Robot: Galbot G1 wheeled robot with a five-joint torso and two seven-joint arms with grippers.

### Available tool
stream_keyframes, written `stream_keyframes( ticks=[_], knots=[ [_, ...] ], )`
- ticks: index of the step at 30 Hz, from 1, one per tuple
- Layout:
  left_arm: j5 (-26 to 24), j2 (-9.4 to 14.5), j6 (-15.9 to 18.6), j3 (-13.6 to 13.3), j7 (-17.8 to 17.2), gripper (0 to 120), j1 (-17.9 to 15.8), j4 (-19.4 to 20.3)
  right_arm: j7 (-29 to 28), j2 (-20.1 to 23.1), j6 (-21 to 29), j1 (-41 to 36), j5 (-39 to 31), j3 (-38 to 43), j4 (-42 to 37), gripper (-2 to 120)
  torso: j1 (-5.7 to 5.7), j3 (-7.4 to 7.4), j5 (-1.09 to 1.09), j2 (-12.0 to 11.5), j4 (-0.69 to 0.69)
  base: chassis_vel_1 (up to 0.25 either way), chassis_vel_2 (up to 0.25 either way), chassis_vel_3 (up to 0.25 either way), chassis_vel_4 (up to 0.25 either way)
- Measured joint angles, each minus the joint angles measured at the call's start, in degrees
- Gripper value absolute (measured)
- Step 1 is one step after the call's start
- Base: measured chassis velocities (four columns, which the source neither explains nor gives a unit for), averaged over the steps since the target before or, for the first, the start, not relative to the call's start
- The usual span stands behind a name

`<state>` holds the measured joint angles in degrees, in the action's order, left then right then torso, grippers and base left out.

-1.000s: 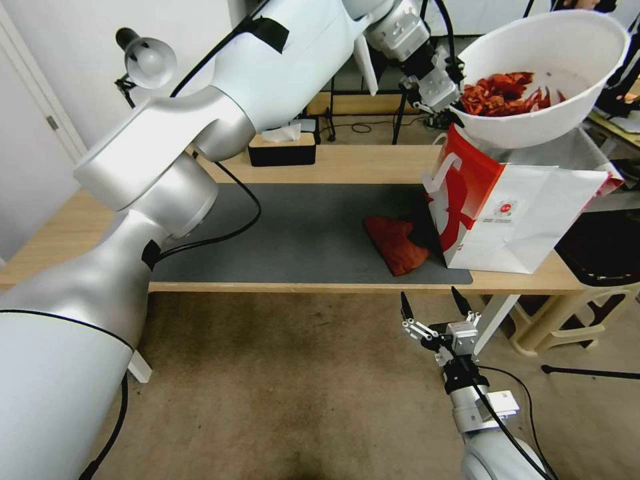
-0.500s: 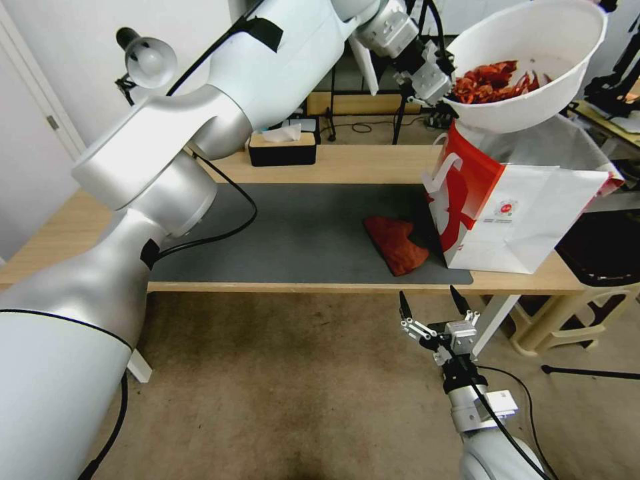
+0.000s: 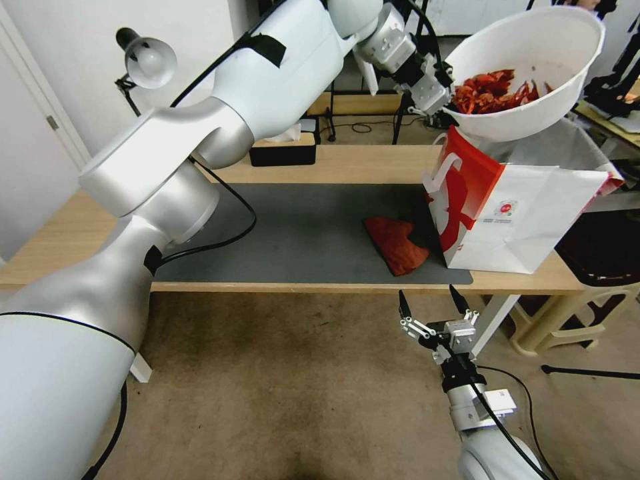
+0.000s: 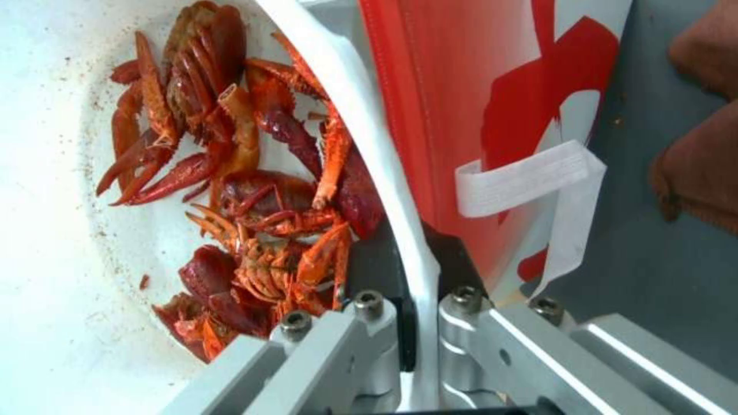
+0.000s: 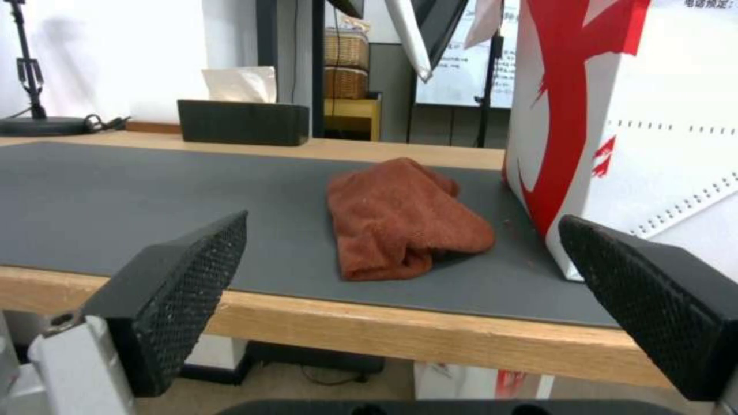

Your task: Sweep shrimp from table into container with towel, then put container into takeout bag.

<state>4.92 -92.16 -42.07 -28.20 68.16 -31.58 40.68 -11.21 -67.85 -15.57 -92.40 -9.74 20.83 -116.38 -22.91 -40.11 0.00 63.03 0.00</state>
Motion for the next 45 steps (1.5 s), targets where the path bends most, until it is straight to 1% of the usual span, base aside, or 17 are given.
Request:
stream_keyframes(
  ticks=[11, 21, 27, 45],
  knots=[
    [0.5, 0.0, -0.2, -0.2, -1.4, 0, 0.3, -0.3, 0.0, -0.3, 0.0, 0.0, 0.2, -0.1, 0.2, 100, -0.01, 0.00, 0.00, 0.0, 0.00, 0.000, 0.000, 0.000, 0.000],
    [1.0, 0.0, -0.6, -0.3, -3.8, 0, 0.8, -0.5, 0.0, -0.5, 0.0, -0.1, 0.3, -0.1, 0.1, 100, -0.01, 0.00, 0.00, 0.0, 0.00, 0.000, 0.000, 0.000, 0.000],
    [1.3, 0.0, -1.0, -0.9, -4.0, 0, 2.0, -0.1, -0.1, -0.4, 0.0, 0.4, 0.2, -0.1, 0.2, 100, -0.01, 0.00, 0.00, 0.0, 0.00, 0.000, 0.000, 0.000, 0.000],
    [1.8, 0.0, -1.3, -2.1, -3.9, 0, 2.9, 0.6, -0.2, -0.6, 0.1, 0.5, 0.0, 0.0, 0.2, 100, 0.00, 0.00, 0.00, 0.0, 0.00, 0.000, 0.000, 0.000, 0.000]
  ],
)
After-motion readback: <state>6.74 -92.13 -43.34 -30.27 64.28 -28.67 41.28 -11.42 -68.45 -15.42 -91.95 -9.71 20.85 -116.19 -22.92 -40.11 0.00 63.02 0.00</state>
